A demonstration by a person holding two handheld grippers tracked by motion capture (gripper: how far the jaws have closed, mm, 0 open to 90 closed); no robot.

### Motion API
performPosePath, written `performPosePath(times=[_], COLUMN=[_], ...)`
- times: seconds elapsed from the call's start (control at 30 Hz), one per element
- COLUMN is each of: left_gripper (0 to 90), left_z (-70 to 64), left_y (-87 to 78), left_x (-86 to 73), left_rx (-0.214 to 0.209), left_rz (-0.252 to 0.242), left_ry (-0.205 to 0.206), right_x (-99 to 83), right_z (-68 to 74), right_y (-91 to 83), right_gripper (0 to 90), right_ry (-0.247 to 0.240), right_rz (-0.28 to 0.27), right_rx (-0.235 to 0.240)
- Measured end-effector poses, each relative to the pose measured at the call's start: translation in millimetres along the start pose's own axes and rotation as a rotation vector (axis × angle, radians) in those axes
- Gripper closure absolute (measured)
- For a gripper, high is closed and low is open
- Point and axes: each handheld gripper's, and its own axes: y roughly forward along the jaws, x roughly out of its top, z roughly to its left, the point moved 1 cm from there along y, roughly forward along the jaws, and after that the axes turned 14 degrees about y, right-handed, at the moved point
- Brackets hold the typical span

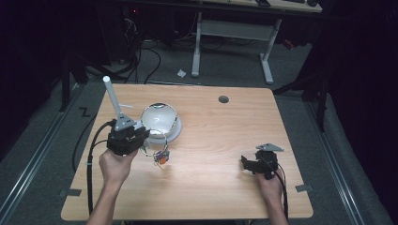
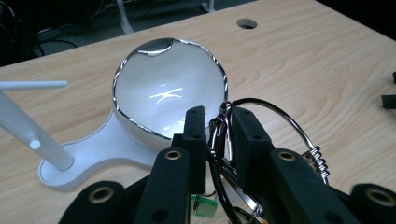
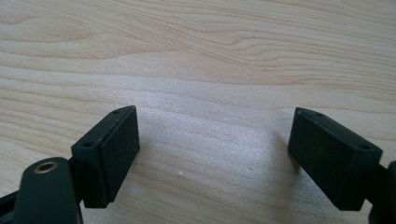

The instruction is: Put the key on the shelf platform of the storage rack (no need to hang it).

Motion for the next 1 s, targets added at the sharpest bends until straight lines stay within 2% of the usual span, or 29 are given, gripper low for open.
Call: performPosePath(times=[0.5,1.0], left_gripper=[76.8,76.7], left_z=[13.7,38.4], left_y=[-4.0,1.7], left_x=[24.8,49.2], left_rx=[-0.038,-0.026], left_rz=[-0.037,-0.054], left_ry=[-0.013,-0.035], right_x=[0.0,0.0], right_z=[-0.1,0.0], right_y=[0.0,0.0], right_gripper=[16.6,16.6], right_ry=[0.000,0.000], right_rz=[0.001,0.001], right_rx=[0.000,0.000])
